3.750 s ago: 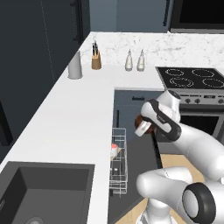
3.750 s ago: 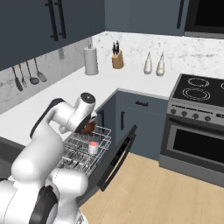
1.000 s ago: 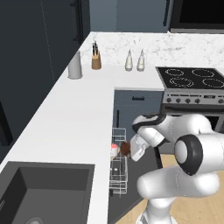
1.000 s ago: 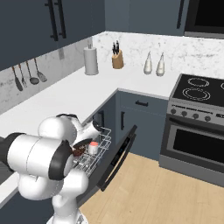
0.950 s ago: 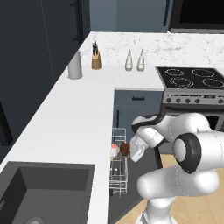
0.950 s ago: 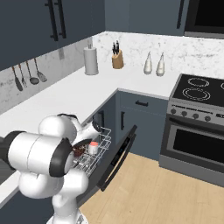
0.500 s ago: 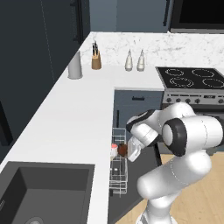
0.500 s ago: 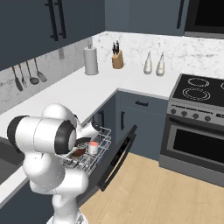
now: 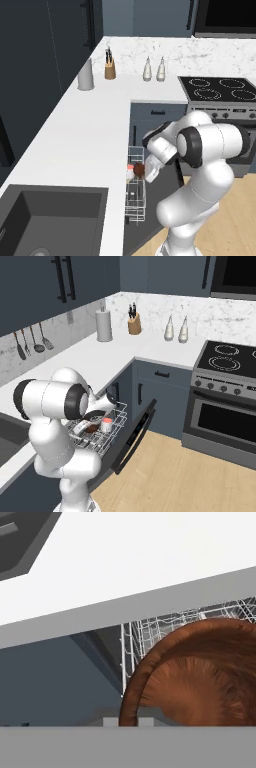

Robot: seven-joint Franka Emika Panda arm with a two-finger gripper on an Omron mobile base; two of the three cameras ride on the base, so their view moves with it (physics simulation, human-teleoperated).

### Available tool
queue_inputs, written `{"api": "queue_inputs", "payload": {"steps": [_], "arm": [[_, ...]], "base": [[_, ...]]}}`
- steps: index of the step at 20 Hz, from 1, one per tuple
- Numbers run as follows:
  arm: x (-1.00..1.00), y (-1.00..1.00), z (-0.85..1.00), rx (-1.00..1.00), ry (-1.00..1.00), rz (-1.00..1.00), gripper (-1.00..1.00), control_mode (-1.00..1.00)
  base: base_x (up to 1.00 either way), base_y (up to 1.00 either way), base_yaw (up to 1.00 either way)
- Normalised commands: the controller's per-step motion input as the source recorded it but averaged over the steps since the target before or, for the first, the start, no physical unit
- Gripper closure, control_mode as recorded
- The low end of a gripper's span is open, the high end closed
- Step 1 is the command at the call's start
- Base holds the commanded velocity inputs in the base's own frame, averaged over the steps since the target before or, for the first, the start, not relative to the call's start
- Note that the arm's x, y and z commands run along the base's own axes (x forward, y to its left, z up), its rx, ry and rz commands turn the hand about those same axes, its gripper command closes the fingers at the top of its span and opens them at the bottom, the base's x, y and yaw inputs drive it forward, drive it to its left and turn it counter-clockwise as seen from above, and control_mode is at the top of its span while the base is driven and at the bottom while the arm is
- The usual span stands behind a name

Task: Pick up the cup and bowl from the counter, place them in the dishwasher, and close the dishwasher door.

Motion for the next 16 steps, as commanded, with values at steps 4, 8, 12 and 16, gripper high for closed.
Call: {"api": "queue_inputs", "payload": {"steps": [4,8,12,16], "arm": [[0.07,0.00,-0.26,0.00,0.00,0.00,1.00,-1.00],[0.10,0.00,-0.28,0.03,0.00,0.00,1.00,-1.00],[0.15,0.00,-0.25,0.07,0.00,0.00,1.00,-1.00],[0.17,0.00,-0.26,0.07,0.00,0.00,1.00,-1.00]], "base": [[0.00,0.00,0.00],[0.00,0.00,0.00],[0.00,0.00,0.00],[0.00,0.00,0.00]]}}
